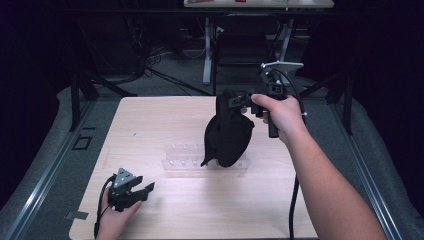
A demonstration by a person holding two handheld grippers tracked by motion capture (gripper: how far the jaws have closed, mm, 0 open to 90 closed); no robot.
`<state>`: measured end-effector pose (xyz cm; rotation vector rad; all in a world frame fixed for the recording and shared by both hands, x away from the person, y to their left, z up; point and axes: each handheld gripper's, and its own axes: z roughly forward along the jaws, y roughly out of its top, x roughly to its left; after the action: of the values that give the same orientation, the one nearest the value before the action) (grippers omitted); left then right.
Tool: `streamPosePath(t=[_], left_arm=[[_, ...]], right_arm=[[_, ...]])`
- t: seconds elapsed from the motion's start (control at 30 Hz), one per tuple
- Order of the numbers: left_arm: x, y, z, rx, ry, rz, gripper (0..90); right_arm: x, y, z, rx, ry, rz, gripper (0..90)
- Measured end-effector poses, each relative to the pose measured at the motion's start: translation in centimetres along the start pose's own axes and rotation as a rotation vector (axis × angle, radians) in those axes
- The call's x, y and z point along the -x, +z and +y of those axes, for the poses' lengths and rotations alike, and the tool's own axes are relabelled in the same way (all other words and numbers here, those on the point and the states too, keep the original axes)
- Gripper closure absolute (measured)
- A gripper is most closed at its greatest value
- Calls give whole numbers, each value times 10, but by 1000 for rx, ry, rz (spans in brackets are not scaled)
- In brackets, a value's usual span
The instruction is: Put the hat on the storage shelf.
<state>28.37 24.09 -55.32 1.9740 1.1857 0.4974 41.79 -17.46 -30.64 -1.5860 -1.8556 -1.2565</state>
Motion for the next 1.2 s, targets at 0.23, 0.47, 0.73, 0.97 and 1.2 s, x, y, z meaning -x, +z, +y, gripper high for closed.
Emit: streamPosePath(t=[0.23, 0.47, 0.73, 0.97, 1.2], left_arm=[[6, -3, 5, 20, 20, -23, 501], [10, -4, 10, 30, 16, -46, 497], [22, -3, 26, 37, 34, -89, 480], [36, 4, 47, 40, 76, -121, 473], [54, 11, 65, 32, 124, -143, 496]], right_arm=[[-4, 9, 0, -1, -3, 18, 882], [-6, 14, 0, -12, -1, 27, 882], [-8, 16, -1, -16, 0, 29, 882], [-6, 21, -1, -19, 14, 55, 881], [-8, 24, -1, -23, 16, 64, 881]])
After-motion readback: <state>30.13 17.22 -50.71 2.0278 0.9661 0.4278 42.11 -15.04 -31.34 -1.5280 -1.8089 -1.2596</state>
